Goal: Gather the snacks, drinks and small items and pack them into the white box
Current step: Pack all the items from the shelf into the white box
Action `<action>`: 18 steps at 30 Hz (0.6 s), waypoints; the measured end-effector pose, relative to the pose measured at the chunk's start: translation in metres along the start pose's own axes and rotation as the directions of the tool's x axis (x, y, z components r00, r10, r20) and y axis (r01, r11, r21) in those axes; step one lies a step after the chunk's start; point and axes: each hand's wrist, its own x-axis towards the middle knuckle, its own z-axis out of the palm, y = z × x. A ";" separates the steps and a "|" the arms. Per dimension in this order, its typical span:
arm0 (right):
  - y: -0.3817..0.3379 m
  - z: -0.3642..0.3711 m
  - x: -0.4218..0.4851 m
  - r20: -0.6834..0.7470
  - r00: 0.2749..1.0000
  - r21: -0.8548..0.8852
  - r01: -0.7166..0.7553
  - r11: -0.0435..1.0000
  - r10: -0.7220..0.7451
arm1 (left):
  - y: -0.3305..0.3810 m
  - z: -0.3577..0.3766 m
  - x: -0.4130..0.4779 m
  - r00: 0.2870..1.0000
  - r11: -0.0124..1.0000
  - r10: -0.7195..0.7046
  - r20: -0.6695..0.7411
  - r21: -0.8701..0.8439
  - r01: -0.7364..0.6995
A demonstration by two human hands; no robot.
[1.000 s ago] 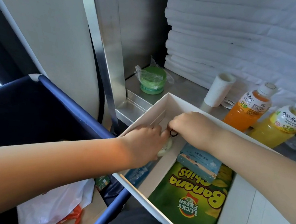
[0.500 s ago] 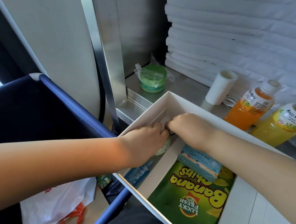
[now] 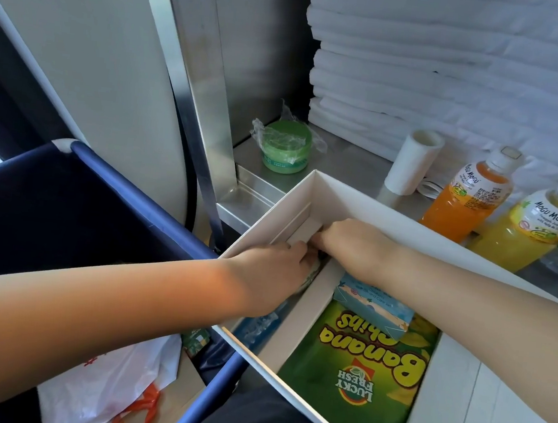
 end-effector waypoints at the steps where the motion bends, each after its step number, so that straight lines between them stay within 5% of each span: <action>1: 0.000 0.000 0.000 -0.003 1.000 0.002 -0.007 1.000 0.007 | 0.000 0.000 0.000 1.000 1.000 -0.012 -0.003 -0.029 0.012; 6: 0.001 -0.018 -0.015 0.023 0.998 -0.012 -0.052 0.999 0.052 | -0.001 -0.009 -0.006 0.996 0.994 -0.077 -0.042 -0.078 0.074; 9: 0.011 -0.041 -0.041 -0.020 0.987 0.107 -0.156 0.982 0.159 | -0.010 -0.025 -0.016 0.970 0.999 -0.053 -0.237 -0.005 0.053; 12: 0.017 -0.056 -0.084 -0.135 0.952 0.280 -0.230 0.932 0.275 | -0.023 -0.036 -0.017 0.873 0.996 -0.040 -0.486 0.047 0.072; 15: 0.006 -0.057 -0.123 -0.222 0.915 0.343 -0.251 0.905 0.337 | -0.032 -0.039 0.000 0.906 0.997 -0.073 -0.417 -0.002 0.079; 18: 0.005 -0.040 -0.144 -0.148 0.912 0.205 -0.351 0.914 0.383 | -0.036 -0.036 0.022 0.943 0.996 -0.090 -0.321 -0.030 0.085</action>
